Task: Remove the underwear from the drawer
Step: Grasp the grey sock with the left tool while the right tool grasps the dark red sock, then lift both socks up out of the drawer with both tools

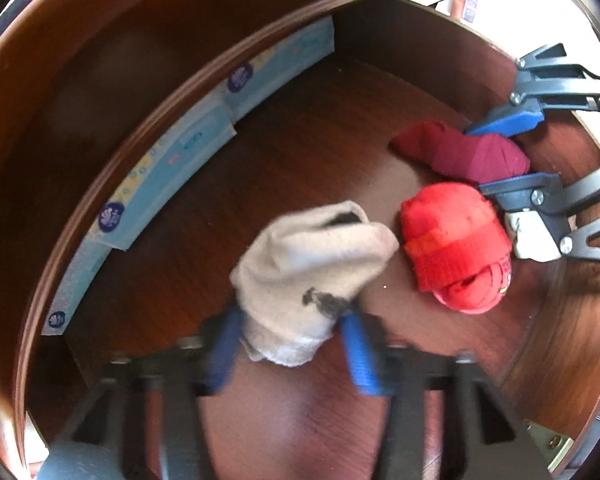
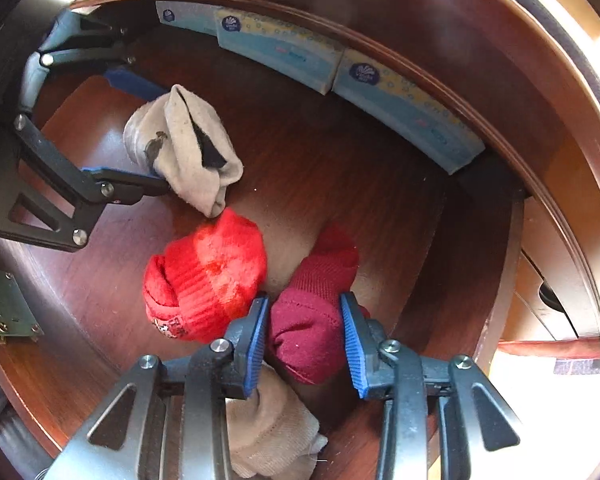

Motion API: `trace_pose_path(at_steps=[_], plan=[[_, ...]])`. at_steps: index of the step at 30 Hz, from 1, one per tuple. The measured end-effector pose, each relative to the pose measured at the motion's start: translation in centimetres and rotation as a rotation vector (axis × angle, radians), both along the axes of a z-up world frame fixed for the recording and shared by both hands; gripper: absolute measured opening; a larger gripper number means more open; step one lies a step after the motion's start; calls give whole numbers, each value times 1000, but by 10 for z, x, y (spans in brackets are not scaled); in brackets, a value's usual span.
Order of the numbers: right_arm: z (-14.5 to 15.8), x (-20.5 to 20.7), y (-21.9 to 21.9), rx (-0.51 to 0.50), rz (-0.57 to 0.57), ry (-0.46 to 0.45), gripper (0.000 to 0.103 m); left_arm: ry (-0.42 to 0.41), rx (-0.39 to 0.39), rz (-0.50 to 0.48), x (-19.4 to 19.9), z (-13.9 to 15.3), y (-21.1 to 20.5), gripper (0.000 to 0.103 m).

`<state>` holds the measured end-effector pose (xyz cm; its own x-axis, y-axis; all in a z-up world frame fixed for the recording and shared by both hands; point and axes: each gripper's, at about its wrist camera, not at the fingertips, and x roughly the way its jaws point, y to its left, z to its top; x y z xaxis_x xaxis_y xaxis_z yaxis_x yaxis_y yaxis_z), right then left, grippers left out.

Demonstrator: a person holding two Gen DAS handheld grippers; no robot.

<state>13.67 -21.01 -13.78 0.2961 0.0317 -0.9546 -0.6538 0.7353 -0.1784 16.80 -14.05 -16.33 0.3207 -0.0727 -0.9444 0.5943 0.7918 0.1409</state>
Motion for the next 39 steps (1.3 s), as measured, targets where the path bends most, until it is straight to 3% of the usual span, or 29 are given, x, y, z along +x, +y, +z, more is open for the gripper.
trace_pose_path(at_steps=[3, 6, 21, 26, 34, 39], plan=[[2, 1, -2, 27, 5, -6, 34, -12, -14, 3, -1, 1, 4, 26], [4, 1, -4, 40, 6, -18, 33, -22, -30, 19, -1, 6, 10, 23], [34, -13, -12, 108, 22, -95, 31, -57, -122, 132, -34, 17, 56, 22], [49, -21, -19, 188, 26, -114, 31, -75, -169, 182, -16, 25, 60, 22], [72, -33, -17, 336, 65, -188, 31, -205, -234, 292, -30, 58, 84, 22], [78, -41, -19, 366, 81, -210, 31, -261, -247, 311, -36, 65, 88, 22]])
